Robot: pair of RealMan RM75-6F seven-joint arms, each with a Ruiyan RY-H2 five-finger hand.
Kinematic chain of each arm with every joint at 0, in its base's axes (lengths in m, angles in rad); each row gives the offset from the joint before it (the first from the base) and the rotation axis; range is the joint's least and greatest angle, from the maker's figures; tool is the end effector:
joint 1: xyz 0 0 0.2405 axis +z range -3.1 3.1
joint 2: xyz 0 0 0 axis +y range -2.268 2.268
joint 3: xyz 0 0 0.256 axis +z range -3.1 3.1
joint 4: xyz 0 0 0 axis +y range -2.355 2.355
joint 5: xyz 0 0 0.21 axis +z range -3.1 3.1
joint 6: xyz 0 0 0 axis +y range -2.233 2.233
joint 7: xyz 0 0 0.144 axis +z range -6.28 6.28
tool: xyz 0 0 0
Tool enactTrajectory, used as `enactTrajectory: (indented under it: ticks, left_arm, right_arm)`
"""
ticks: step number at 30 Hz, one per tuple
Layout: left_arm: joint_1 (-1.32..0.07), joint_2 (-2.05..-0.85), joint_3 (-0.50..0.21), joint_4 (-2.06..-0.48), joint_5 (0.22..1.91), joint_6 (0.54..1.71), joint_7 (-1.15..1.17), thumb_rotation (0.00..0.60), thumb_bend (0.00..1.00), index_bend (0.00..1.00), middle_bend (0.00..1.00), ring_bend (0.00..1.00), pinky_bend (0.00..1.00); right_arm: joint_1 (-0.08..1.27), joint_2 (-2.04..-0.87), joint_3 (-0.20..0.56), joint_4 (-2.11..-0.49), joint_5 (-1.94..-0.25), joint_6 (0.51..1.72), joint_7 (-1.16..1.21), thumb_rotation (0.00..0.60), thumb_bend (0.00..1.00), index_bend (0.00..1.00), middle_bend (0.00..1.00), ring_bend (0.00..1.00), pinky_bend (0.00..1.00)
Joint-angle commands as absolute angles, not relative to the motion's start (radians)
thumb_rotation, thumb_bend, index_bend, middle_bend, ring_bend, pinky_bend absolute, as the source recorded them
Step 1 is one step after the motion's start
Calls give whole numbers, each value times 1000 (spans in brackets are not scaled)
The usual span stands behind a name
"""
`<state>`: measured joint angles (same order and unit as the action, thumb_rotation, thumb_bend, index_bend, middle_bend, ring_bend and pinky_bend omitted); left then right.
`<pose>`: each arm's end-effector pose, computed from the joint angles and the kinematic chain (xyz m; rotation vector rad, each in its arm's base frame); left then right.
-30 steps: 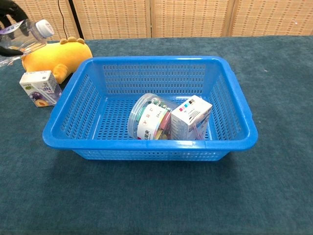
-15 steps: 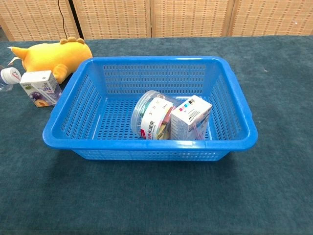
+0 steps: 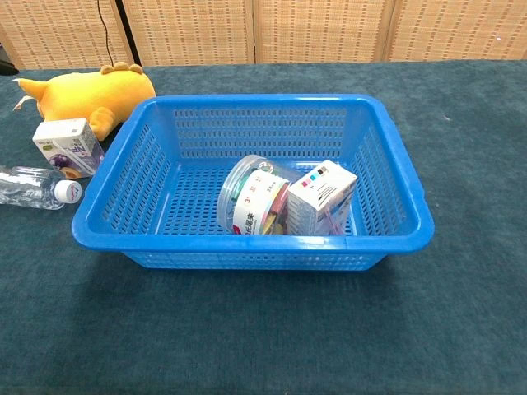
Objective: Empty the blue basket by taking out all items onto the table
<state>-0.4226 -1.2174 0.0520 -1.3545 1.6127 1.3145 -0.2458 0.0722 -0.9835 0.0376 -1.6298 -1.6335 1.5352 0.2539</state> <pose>-0.2862 0.2673 0.1119 -1.7841 -0.8903 -1.0281 -0.2989 -0.1736 0.1966 1.4329 -0.9447 1.0872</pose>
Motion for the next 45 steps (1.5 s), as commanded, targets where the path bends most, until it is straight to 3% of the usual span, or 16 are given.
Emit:
enactTrajectory:
  ticks: [1, 4, 9, 20, 29, 37, 45]
  left_arm:
    - [-353, -1112, 11, -1563, 1521, 1399, -59, 600, 65, 0, 0, 0, 0]
    - [-303, -1092, -23, -1673, 1433, 1461, 100, 600, 63, 0, 0, 0, 0]
    - [-269, -1023, -31, -1813, 1382, 1462, 120, 600, 61, 0, 0, 0, 0]
    - [-261, -980, -37, -1822, 1434, 1437, 57, 600, 61, 0, 0, 0, 0]
    - [-256, -964, -46, -1826, 1450, 1422, 22, 600, 60, 0, 0, 0, 0]
    - [-247, -946, -55, -1834, 1466, 1425, -4, 600, 61, 0, 0, 0, 0]
    - [-243, -935, -58, -1838, 1485, 1422, -27, 600, 60, 0, 0, 0, 0]
  right_arm:
    - [113, -925, 8, -1673, -1714, 1488, 302, 600, 0, 0, 0, 0, 0]
    - [168, -870, -2, -1708, -1775, 1438, 372, 600, 0, 0, 0, 0, 0]
    - [277, -837, 12, -1727, -1854, 1360, 430, 600, 0, 0, 0, 0, 0]
    - [495, -854, 59, -1885, -1901, 1122, 347, 600, 0, 0, 0, 0, 0]
    - [666, -1019, 149, -1887, -1719, 877, 172, 600, 0, 0, 0, 0, 0]
    - [708, -1120, 181, -1937, -1558, 832, -65, 600, 0, 0, 0, 0, 67]
    - [740, -1201, 172, -1942, -1437, 812, -262, 600, 0, 0, 0, 0, 68]
